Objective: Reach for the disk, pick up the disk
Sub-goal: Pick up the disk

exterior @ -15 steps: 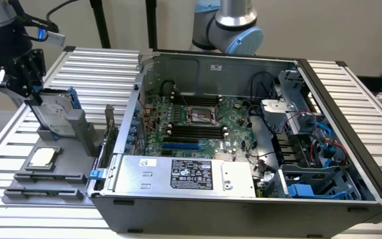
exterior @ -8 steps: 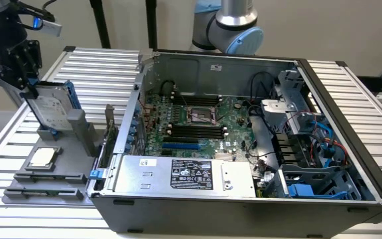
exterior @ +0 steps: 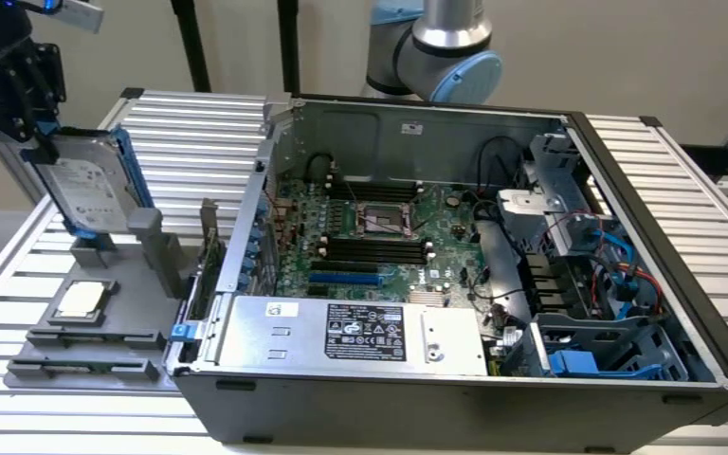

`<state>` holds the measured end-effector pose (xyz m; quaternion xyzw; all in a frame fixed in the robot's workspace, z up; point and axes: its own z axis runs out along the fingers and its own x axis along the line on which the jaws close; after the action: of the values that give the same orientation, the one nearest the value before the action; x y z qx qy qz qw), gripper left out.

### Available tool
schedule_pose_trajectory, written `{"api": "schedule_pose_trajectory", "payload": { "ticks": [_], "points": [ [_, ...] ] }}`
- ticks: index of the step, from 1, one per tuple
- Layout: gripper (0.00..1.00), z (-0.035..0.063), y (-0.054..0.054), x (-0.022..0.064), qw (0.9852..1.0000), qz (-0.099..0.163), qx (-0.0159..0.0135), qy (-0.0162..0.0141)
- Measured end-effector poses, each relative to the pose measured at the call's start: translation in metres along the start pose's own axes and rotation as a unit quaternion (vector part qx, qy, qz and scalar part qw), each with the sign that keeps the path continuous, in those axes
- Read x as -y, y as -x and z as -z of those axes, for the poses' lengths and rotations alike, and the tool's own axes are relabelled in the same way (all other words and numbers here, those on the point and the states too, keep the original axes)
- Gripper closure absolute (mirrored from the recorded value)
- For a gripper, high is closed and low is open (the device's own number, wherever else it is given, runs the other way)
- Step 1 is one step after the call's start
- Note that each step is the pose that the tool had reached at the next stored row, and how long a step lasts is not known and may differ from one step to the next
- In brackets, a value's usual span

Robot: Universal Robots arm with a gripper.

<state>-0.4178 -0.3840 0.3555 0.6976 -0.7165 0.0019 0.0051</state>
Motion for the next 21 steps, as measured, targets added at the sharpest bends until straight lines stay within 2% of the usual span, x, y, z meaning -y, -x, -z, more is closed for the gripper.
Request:
{"api": "schedule_pose_trajectory", "payload": {
  "ticks": [6, 10, 16, 21],
  "points": [
    [0.67, 0.0267, -0.004, 0.0011, 1.0000, 0.001, 0.0000, 0.0000],
    [0.67, 0.0415, -0.008, 0.0070, 1.0000, 0.003, 0.0003, 0.0000],
    [0.67, 0.0616, -0.015, 0.0219, 1.0000, 0.005, 0.0026, 0.0000],
    [0.67, 0.0758, -0.020, 0.0373, 1.0000, 0.007, 0.0072, 0.0001]
  ]
}}
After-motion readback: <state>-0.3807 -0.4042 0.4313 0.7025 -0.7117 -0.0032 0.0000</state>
